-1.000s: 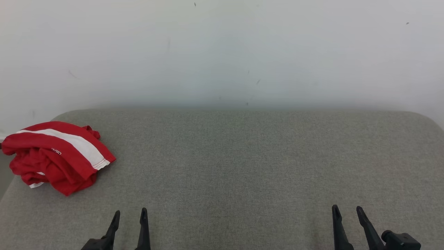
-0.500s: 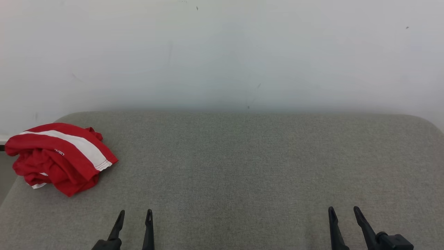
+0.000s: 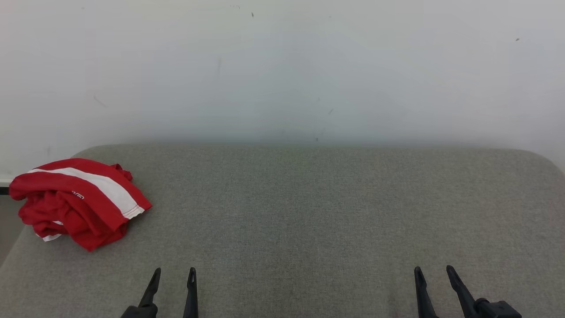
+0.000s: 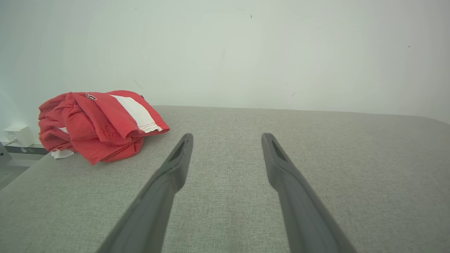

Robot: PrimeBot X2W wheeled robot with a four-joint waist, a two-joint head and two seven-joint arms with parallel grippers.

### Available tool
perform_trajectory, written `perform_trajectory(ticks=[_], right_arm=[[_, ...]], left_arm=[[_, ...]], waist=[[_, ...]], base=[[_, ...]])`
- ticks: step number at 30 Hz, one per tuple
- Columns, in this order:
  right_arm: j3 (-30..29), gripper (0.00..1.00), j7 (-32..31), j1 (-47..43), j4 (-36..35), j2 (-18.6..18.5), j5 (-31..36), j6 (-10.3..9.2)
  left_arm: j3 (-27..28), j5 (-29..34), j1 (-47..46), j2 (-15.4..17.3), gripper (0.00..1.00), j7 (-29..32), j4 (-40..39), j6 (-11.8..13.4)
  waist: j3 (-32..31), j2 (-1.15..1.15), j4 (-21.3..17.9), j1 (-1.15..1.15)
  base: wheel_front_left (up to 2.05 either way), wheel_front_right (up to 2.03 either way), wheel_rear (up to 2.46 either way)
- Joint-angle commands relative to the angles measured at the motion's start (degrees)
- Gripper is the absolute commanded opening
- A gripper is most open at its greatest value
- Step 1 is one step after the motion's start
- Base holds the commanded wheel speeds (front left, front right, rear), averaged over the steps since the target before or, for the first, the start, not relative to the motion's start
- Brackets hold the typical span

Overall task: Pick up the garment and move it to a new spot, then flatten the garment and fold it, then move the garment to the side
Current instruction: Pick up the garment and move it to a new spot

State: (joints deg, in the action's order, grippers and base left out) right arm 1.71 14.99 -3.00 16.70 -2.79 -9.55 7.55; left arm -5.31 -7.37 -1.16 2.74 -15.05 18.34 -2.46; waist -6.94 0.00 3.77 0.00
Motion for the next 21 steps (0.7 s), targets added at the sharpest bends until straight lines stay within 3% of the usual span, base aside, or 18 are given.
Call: perform_trajectory(ticks=[1,12,21], right_arm=[[0.0,1.00,0.3,-0.7,-0.1,-0.2,0.2,-0.12],[-0.4,1.00,-0.3,-1.5,0.1,-0.2,-0.3,-0.12],[0.4,1.00,-0.4,-1.2,0.1,-0.1,-1.6,-0.12]], left_arm=[[0.0,-0.5,0.8,0.3,1.00,-0.2,0.2,0.2],[0.1,-3.0,1.1,0.3,1.00,-0.2,1.3,0.3],[1.7,-2.8,1.0,0.3,1.00,-0.2,1.6,-0.2]], waist=[[0.0,0.00,0.0,0.00],[0.1,0.00,3.1,0.00],[1.5,0.00,12.0,0.00]], base=[[0.00,0.00,0.00],[0.00,0.00,0.00],[0.00,0.00,0.00]])
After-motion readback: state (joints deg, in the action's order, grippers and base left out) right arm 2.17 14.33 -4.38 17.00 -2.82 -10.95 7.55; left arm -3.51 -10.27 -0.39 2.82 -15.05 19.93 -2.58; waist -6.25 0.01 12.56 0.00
